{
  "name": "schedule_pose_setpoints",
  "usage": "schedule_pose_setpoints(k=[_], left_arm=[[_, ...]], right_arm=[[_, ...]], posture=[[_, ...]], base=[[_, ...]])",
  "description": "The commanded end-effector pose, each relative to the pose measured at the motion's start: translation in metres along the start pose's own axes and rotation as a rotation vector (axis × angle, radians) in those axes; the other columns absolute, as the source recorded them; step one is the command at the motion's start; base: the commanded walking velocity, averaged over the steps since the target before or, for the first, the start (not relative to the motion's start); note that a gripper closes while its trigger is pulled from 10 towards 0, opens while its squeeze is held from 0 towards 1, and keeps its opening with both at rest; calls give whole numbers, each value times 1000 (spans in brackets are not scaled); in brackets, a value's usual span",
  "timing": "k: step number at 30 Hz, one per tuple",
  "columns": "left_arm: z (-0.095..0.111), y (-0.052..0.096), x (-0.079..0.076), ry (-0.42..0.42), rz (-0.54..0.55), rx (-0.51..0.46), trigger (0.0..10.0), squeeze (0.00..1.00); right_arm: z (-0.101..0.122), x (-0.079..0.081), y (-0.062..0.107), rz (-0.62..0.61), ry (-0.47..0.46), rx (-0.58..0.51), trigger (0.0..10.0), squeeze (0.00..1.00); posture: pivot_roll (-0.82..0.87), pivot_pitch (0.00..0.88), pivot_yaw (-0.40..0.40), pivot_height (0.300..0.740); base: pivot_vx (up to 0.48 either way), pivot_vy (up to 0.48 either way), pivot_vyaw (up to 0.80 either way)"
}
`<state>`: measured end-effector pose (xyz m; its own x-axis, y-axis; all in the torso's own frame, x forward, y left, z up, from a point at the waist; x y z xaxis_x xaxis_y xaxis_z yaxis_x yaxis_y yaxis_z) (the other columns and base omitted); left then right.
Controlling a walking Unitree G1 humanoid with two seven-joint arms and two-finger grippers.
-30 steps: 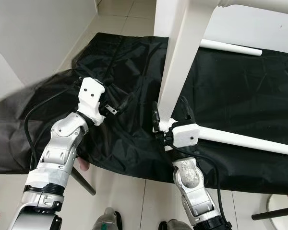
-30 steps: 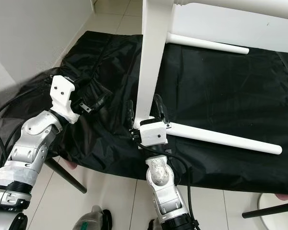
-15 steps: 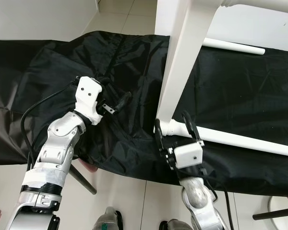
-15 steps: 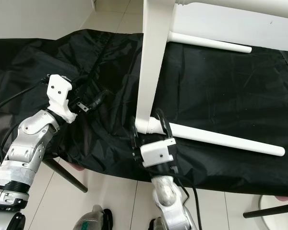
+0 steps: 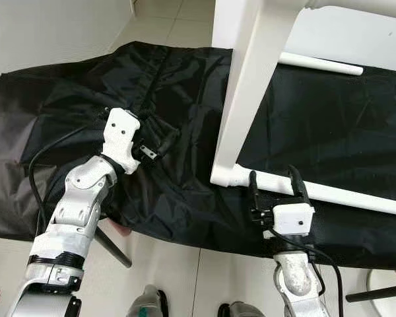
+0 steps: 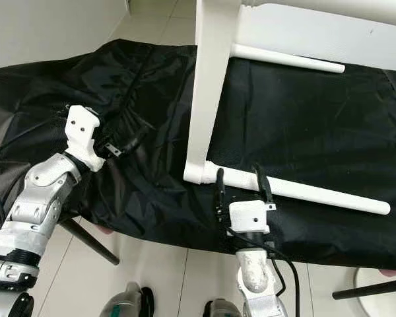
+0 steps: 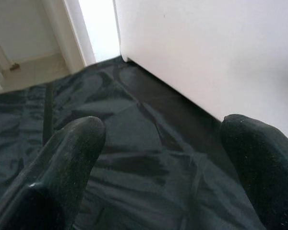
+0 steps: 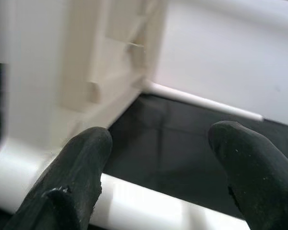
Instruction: Building children table
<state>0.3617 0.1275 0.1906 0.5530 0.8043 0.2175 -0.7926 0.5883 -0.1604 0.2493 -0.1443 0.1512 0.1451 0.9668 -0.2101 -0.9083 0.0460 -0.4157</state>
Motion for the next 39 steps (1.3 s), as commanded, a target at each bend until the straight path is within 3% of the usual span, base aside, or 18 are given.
schedule_pose_setpoints(k=[1,2,9,14,18,29,39], left_arm=[[-2,0,-4,-12,-56,11,10000,0],[-5,-1,-3,6,-40,11,10000,0],[-16,5,-11,34,-14,34,10000,0],[-22,9,-7,79,18,42,10000,0],[-30,18,-6,59,40,56,10000,0],[-47,35,-26,87,30,87,10000,0],[-48,40,-25,100,68,82,10000,0]], right_arm=[[-2,-7,1,-30,-6,22,10000,0],[-6,-18,-2,-87,-18,47,10000,0],[-16,-37,-6,-176,-9,93,10000,0],[-21,-41,-5,-190,-18,124,10000,0],[-27,-46,2,-202,-13,163,10000,0],[-32,-58,11,-218,-18,203,10000,0],[-32,-59,11,-217,2,217,10000,0]], posture=[[57,93,9,740],[50,82,6,740],[55,60,-7,740],[59,50,-12,740],[67,38,-20,740],[64,41,-39,740],[61,66,-52,740]], base=[[0,0,0],[0,0,0],[0,0,0],[0,0,0],[0,0,0],[0,0,0],[0,-226,0]])
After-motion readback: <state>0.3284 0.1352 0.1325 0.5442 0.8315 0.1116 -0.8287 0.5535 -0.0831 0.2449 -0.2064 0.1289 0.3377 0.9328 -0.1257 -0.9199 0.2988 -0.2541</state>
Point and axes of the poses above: a point about 5 cm out from each wrist's last joint towards the gripper, its own y axis pointing back from the gripper into the wrist, its own z axis along the axis of the wrist's last joint, x = y × z, the point moved 4 cm from there along -y, pointing out of the wrist towards the gripper, and after that the axes turned 2 degrees about y, right-handed, at the moved point
